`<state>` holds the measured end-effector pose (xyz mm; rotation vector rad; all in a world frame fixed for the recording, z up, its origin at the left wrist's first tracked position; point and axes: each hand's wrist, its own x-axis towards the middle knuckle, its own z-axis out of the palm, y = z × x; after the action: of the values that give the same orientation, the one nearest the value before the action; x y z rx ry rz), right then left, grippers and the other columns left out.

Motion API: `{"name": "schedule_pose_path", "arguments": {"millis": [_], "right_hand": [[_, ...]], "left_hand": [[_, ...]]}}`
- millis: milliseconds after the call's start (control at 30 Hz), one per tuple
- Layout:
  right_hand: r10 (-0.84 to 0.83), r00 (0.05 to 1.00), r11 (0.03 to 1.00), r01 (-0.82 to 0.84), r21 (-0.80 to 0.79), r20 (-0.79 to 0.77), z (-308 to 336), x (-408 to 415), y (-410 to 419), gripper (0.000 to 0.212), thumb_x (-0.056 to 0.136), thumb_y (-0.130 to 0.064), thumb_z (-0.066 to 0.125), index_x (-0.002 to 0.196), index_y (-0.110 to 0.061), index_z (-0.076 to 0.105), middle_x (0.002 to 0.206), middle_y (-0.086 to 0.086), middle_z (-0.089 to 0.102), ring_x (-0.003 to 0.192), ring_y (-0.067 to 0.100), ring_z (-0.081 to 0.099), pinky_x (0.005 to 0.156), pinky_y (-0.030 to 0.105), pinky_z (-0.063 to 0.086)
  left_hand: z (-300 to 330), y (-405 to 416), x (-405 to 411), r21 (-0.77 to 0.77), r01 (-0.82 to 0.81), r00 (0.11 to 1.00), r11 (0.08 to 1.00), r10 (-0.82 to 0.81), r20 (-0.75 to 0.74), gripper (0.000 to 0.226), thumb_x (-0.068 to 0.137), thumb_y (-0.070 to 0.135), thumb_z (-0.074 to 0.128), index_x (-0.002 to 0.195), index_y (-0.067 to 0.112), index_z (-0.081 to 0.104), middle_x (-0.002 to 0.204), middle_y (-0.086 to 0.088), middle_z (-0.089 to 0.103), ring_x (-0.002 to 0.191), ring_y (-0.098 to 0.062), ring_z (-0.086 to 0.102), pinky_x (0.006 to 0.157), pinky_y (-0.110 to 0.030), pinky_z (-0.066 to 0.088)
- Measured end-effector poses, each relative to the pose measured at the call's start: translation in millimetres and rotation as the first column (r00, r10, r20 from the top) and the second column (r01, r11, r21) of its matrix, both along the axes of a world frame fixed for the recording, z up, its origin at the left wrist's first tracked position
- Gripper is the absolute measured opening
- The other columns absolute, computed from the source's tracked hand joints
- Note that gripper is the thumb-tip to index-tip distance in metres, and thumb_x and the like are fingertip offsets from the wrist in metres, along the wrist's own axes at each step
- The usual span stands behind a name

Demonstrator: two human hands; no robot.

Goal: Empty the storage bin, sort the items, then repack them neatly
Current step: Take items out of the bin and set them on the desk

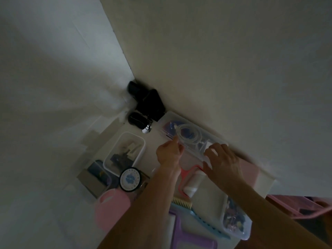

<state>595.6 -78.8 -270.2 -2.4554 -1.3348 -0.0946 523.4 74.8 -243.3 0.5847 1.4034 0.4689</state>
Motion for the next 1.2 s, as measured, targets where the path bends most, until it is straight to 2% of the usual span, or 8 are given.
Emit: {"name": "schedule_pose_path", "arguments": {"millis": [100,233,367,533,767,933,1067,1200], "right_hand": [[-0.004,1.000,1.000,0.004,0.003,-0.015,1,1,-1,0.031,0.069,-0.030,0.083,0.090,-0.011,0.070,0.100,0.010,0.064,0.088,0.030,0.061,0.060,0.038,0.054],[-0.035,0.997,0.999,0.034,-0.024,-0.062,0,3,0,0.018,0.075,-0.029,0.081,0.084,-0.015,0.075,0.103,0.008,0.066,0.092,0.030,0.061,0.063,0.038,0.055],[-0.053,0.993,0.997,0.047,-0.061,-0.102,2,2,3,0.015,0.069,-0.026,0.086,0.079,-0.018,0.079,0.102,0.008,0.068,0.092,0.029,0.063,0.063,0.037,0.056],[-0.067,0.990,0.994,0.056,-0.089,-0.127,7,1,4,0.016,0.064,-0.027,0.089,0.075,-0.022,0.079,0.101,0.006,0.067,0.091,0.028,0.064,0.060,0.035,0.055],[-0.108,0.982,0.987,0.087,-0.138,-0.153,7,2,8,0.015,0.064,-0.032,0.088,0.074,-0.025,0.079,0.110,0.004,0.064,0.101,0.027,0.059,0.068,0.036,0.054],[-0.145,0.971,0.970,0.101,-0.219,-0.191,10,10,13,0.028,0.066,-0.038,0.086,0.086,-0.021,0.075,0.144,0.012,0.049,0.132,0.035,0.044,0.096,0.048,0.049],[-0.140,0.976,0.958,0.091,-0.271,-0.167,7,12,15,0.036,0.068,-0.043,0.084,0.097,-0.024,0.072,0.147,0.011,0.045,0.134,0.034,0.043,0.090,0.047,0.052],[-0.126,0.981,0.963,0.085,-0.255,-0.147,-2,11,16,0.063,0.062,-0.039,0.089,0.114,-0.014,0.065,0.138,0.019,0.052,0.124,0.042,0.051,0.082,0.051,0.057]], "left_hand": [[0,5,1,0.006,-0.008,1.000,1.000,0.008,-0.012,0.017,0.080,0.009,0.080,0.089,-0.002,0.070,0.087,-0.015,0.075,0.083,-0.024,0.075,0.075,-0.032,0.062],[-8,10,3,-0.037,-0.059,0.998,0.998,0.058,-0.033,0.004,0.076,0.007,0.079,0.077,0.007,0.076,0.076,-0.007,0.076,0.076,-0.018,0.075,0.074,-0.027,0.059],[-4,11,5,-0.013,-0.021,0.998,1.000,0.020,-0.064,0.009,0.080,0.014,0.079,0.083,0.007,0.074,0.076,0.000,0.073,0.062,-0.009,0.069,0.056,-0.018,0.052],[-7,7,-2,-0.064,0.102,0.988,0.993,-0.108,-0.114,0.020,0.067,0.015,0.088,0.072,0.004,0.073,0.073,-0.007,0.076,0.081,-0.019,0.075,0.084,-0.029,0.058],[-13,7,-5,-0.110,0.116,0.992,0.987,-0.121,-0.041,0.022,0.080,0.015,0.080,0.092,0.000,0.070,0.090,-0.013,0.074,0.087,-0.020,0.072,0.081,-0.033,0.061],[-20,12,-5,-0.099,0.115,0.993,0.988,-0.115,0.003,0.022,0.080,0.013,0.079,0.097,0.002,0.071,0.096,-0.013,0.075,0.088,-0.020,0.072,0.080,-0.030,0.060],[-28,30,0,-0.038,0.009,0.997,0.999,-0.006,0.080,0.032,0.080,0.032,0.080,0.097,0.007,0.071,0.095,-0.008,0.076,0.088,-0.019,0.072,0.079,-0.030,0.059],[-44,41,1,0.071,-0.082,0.996,0.994,0.079,0.039,0.024,0.087,0.016,0.074,0.099,-0.004,0.070,0.096,-0.014,0.075,0.084,-0.021,0.074,0.075,-0.035,0.062]]}}
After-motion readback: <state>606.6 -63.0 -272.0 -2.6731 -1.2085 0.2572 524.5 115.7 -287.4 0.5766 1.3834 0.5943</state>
